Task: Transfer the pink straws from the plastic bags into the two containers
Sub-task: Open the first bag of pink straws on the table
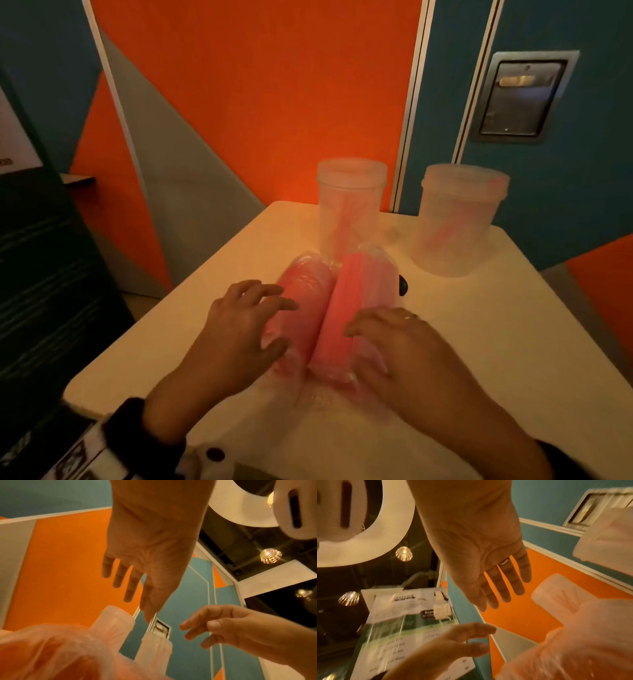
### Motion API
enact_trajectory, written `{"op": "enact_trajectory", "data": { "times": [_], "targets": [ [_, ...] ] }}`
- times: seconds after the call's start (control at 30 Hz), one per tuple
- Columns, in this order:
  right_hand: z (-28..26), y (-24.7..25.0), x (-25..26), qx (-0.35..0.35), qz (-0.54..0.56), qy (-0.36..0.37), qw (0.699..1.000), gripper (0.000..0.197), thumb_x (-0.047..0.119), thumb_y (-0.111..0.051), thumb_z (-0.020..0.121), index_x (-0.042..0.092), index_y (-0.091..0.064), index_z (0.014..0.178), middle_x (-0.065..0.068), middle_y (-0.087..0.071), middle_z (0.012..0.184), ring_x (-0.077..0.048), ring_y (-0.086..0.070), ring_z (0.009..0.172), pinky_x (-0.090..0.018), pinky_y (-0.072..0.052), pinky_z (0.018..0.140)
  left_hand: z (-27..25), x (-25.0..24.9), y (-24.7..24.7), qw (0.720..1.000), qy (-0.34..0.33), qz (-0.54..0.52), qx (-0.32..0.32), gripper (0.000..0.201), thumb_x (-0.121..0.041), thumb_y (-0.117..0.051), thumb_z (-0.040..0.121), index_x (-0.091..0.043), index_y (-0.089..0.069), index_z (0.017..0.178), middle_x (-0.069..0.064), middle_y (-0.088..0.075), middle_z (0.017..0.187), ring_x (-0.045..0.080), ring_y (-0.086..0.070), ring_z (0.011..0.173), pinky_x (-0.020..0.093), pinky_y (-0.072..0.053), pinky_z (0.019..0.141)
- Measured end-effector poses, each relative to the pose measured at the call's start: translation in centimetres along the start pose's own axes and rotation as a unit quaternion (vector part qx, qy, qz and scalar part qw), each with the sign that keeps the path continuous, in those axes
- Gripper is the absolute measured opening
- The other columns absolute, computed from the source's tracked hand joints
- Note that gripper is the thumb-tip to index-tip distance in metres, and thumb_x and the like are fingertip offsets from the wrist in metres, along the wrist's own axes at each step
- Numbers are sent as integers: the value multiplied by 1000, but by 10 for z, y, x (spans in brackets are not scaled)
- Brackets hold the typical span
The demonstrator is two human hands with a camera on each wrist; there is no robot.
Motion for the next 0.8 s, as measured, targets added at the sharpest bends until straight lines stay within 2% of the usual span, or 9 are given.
{"op": "enact_trajectory", "data": {
  "times": [0.1,0.2,0.33,0.4,0.5,0.6,0.63,0.7,0.8],
  "targets": [
    [19,-42,4,92,-153,20,984,53,51,-31,79,35,-48,126,0,-38,144,-30,-36,134,-49,-42,93,2,15,-40,974,62,80,202,94,-62,-64,72,-47,-5,143,-10,15,156,27,16,144,53,-8,115],
    [21,-73,-21,232,-148,-43,961,61,42,-51,89,41,-21,142,8,1,156,-35,6,144,-53,-22,109,-2,20,-61,963,44,55,262,109,-49,-74,71,-47,10,141,-9,33,149,30,21,142,49,-6,116],
    [16,-76,-52,206,-146,-48,966,44,45,-32,91,42,-33,135,6,-18,154,-37,-15,142,-46,-27,112,-3,17,-64,978,-18,50,204,93,-19,-68,82,-40,-2,145,-3,19,155,22,1,146,24,-14,113],
    [12,-76,-69,242,-164,-55,955,55,53,-20,78,41,-50,122,1,-49,137,-36,-43,130,-45,-30,108,-1,15,-65,982,-19,35,183,84,-20,-64,86,-39,-7,146,-3,11,157,23,-9,145,24,-17,114],
    [2,-58,-90,212,-198,-43,956,73,56,-10,65,42,-52,123,5,-44,139,-29,-37,132,-38,-30,112,2,9,-65,992,-65,34,101,86,-31,-69,81,-36,-14,146,4,-10,157,22,-34,137,25,-33,108],
    [-12,-32,-108,223,-166,-90,956,36,51,-43,64,42,-68,89,15,-67,100,-13,-62,102,-23,-54,77,-2,-2,-70,990,-64,18,127,78,-35,-71,76,-43,-18,133,6,-30,152,25,-51,124,30,-50,91],
    [-18,-27,-115,215,-185,-86,955,31,55,-48,62,47,-64,86,14,-67,101,-13,-63,102,-22,-54,76,-4,-6,-72,989,-77,16,128,72,-35,-70,73,-40,-27,132,7,-41,146,25,-59,114,28,-55,80],
    [-28,-13,-121,258,-141,-140,946,25,69,-44,75,61,-43,99,7,-44,138,-20,-40,131,-32,-41,105,-7,-18,-73,990,-85,27,105,57,-38,-58,70,-34,-43,126,3,-60,128,16,-70,90,20,-56,58],
    [-41,-7,-132,244,-134,-127,952,52,52,-53,86,57,-20,125,15,1,154,-19,1,146,-43,-11,118,-5,-35,-60,994,-91,-51,34,48,-31,-40,77,-35,-44,125,-1,-62,125,13,-69,85,20,-56,60]
  ]
}}
Point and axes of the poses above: each hand's wrist, its own z-axis towards the middle knuckle, its own y-axis out of the back of the hand, x = y × z, the point moved 5 cm from there along z, towards the middle knuckle
